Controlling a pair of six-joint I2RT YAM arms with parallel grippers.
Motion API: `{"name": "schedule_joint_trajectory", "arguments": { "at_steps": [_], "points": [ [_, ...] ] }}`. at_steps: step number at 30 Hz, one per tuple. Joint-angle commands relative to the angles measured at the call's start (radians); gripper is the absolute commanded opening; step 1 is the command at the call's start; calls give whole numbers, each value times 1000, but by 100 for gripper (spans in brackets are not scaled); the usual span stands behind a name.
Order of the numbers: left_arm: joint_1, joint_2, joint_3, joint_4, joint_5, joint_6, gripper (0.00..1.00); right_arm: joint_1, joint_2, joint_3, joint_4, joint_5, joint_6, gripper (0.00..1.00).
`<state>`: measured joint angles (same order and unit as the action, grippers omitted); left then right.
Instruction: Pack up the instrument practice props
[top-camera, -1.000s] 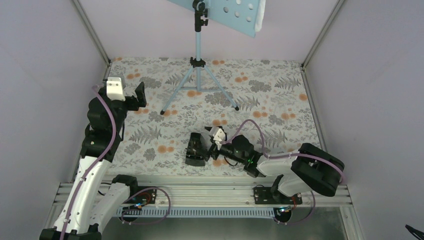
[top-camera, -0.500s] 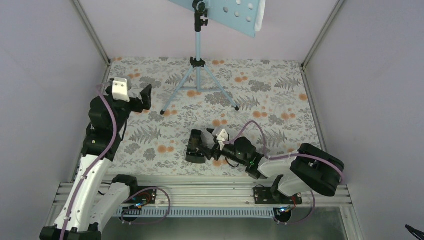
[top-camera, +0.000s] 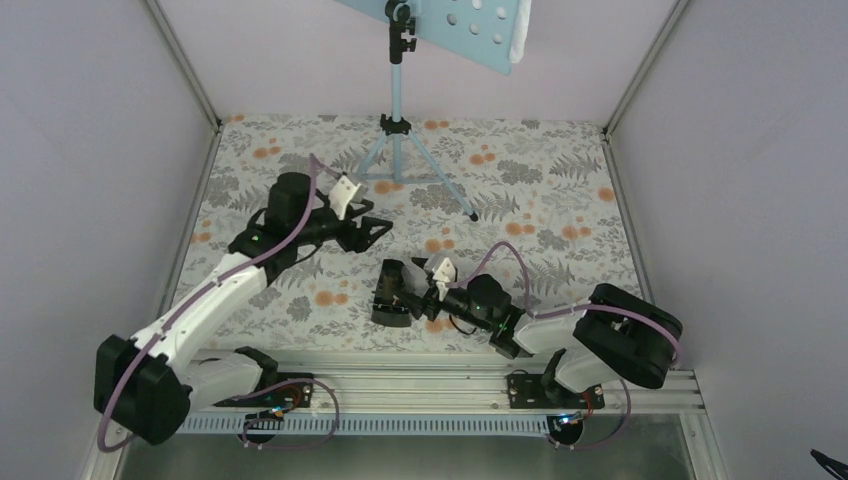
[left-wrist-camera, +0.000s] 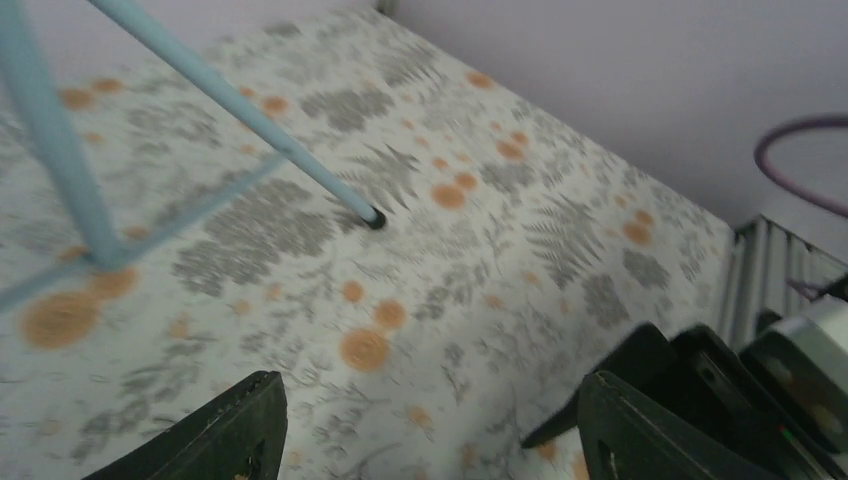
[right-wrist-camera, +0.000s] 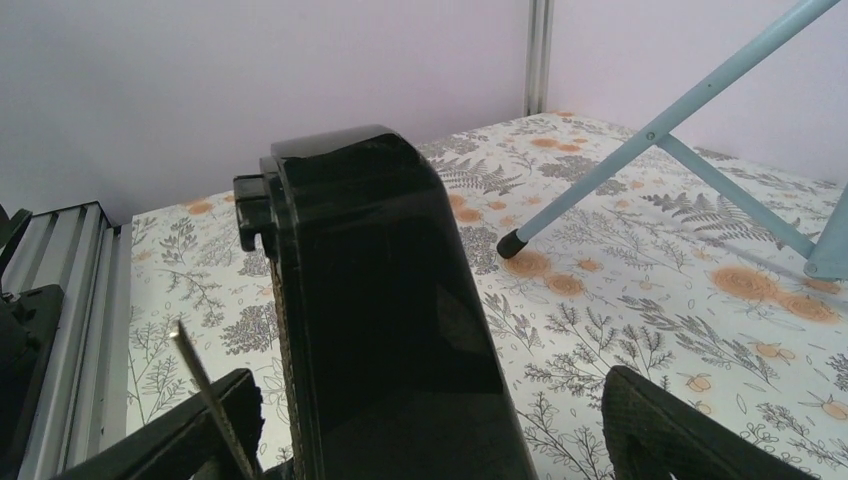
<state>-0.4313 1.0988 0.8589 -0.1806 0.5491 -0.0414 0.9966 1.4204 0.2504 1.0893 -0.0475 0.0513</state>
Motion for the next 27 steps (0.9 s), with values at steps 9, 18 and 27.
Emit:
{"name": "schedule_joint_trajectory", "arguments": {
  "at_steps": [9, 18, 27],
  "points": [
    [-71, 185, 84, -96, 143, 42, 65, -1, 72, 25, 104, 6, 1, 78],
    [-95, 215, 80, -98, 219, 55, 48, -11, 112, 31, 152, -2, 11, 73],
    [-110, 225, 83, -102, 234, 66, 42, -21, 136, 32, 183, -15, 31, 67]
  ]
}}
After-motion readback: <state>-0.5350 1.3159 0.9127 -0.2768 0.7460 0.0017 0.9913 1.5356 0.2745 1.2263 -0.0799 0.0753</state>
